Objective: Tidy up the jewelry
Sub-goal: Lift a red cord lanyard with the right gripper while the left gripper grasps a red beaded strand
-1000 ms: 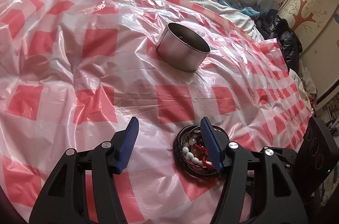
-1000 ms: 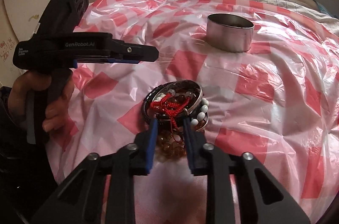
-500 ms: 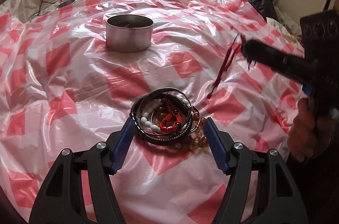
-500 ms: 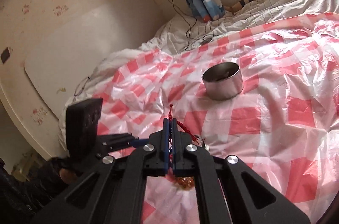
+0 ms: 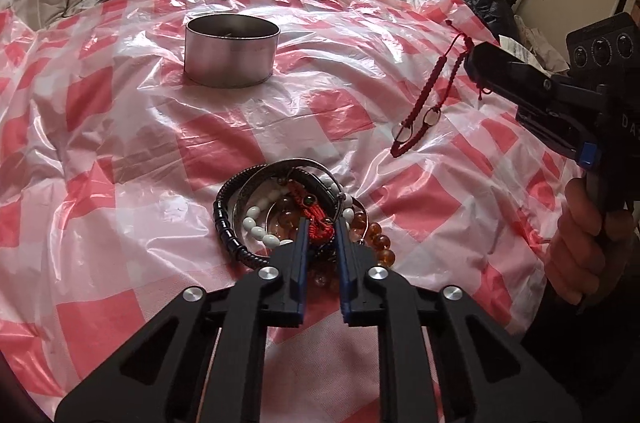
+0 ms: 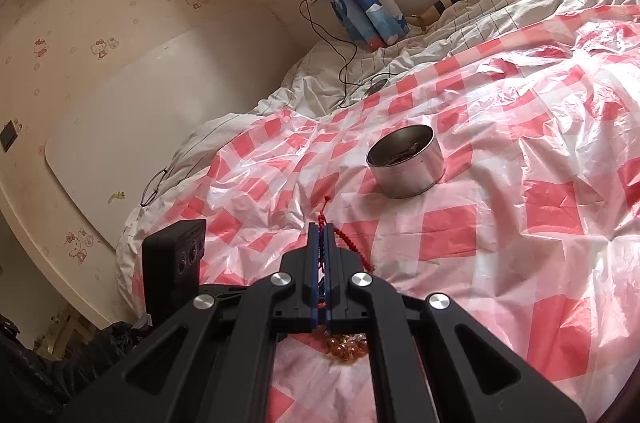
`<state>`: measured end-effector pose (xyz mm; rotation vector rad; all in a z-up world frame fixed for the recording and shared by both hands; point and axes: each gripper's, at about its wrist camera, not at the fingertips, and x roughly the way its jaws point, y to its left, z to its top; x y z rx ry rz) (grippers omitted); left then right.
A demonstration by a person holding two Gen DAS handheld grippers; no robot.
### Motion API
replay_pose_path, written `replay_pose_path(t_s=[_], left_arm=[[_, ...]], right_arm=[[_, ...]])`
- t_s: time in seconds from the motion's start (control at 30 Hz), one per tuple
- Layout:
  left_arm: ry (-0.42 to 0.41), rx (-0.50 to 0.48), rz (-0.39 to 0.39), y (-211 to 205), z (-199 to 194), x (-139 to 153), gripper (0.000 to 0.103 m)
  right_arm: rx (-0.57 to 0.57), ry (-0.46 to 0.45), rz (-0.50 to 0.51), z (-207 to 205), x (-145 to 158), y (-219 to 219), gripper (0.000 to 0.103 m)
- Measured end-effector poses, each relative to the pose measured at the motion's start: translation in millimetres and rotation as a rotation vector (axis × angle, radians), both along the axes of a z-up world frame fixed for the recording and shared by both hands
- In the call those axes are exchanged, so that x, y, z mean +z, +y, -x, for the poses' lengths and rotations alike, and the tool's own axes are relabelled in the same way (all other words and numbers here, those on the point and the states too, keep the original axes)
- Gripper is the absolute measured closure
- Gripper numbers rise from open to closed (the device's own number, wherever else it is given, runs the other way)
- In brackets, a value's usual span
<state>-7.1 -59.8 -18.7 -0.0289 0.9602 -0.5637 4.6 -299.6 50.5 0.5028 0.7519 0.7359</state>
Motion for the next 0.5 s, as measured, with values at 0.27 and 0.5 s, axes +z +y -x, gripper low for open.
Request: replay_pose_path(t_s=[0.27,0.5], left_arm=[[0.030,-0.003,0.096,9.5,-1.9,3.6,0.097],[-0.009,0.029,0.175,24.0,-1.9,22.4,0.097]], right_arm=[[0.002,0.001,0.004,-0.6,-1.0,1.5,0.100],[-0.007,-0.013,-0.010,-0.2,-0.4,-1.2,0.100]])
